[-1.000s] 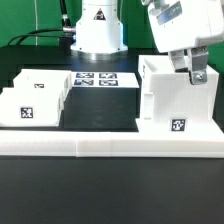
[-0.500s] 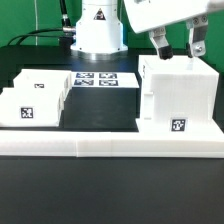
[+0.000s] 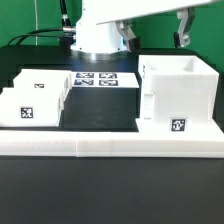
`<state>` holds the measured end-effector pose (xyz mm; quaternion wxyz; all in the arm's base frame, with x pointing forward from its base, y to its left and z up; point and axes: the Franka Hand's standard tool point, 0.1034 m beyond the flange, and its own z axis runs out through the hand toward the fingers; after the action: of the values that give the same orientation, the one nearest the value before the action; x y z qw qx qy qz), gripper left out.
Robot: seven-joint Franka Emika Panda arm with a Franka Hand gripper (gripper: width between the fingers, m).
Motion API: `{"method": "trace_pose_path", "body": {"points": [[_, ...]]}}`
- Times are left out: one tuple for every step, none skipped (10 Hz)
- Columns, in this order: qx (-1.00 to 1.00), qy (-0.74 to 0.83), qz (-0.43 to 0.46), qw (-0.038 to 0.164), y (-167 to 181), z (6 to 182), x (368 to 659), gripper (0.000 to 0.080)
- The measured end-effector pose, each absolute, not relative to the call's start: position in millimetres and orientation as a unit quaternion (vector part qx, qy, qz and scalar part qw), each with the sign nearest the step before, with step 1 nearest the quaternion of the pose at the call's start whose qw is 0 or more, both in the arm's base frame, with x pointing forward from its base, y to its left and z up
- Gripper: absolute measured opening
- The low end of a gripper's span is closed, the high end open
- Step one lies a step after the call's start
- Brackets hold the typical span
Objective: Assemble drawer
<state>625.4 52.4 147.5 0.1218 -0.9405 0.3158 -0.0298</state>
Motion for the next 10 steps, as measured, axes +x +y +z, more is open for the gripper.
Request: {"method": "trace_pose_path", "body": {"points": [[-0.952, 0.279, -0.034, 0.120, 52.0, 147.2, 625.3, 0.0649], [-0.961, 0.246, -0.038, 0.119, 50.8, 147.0, 625.2, 0.0649], [-0.977, 0.182, -0.040, 0.106, 40.4, 145.3, 619.7, 0.0649], [-0.981, 0.161, -0.038, 0.100, 23.9, 144.2, 610.8, 0.0649], [-0.986, 0.138, -0.038, 0.091, 9.1, 144.5, 603.1, 0.0649], [-0.989, 0.117, -0.038, 0.086, -4.1, 140.6, 597.3, 0.0649], [-0.990, 0.102, -0.051, 0.079, -23.8, 132.2, 591.1, 0.0649], [-0.987, 0.119, -0.055, 0.091, -36.0, 123.4, 583.9, 0.0649], [-0.987, 0.125, -0.052, 0.092, -38.0, 121.9, 582.6, 0.0649], [-0.987, 0.124, -0.052, 0.092, -37.0, 121.8, 582.6, 0.0649]]}}
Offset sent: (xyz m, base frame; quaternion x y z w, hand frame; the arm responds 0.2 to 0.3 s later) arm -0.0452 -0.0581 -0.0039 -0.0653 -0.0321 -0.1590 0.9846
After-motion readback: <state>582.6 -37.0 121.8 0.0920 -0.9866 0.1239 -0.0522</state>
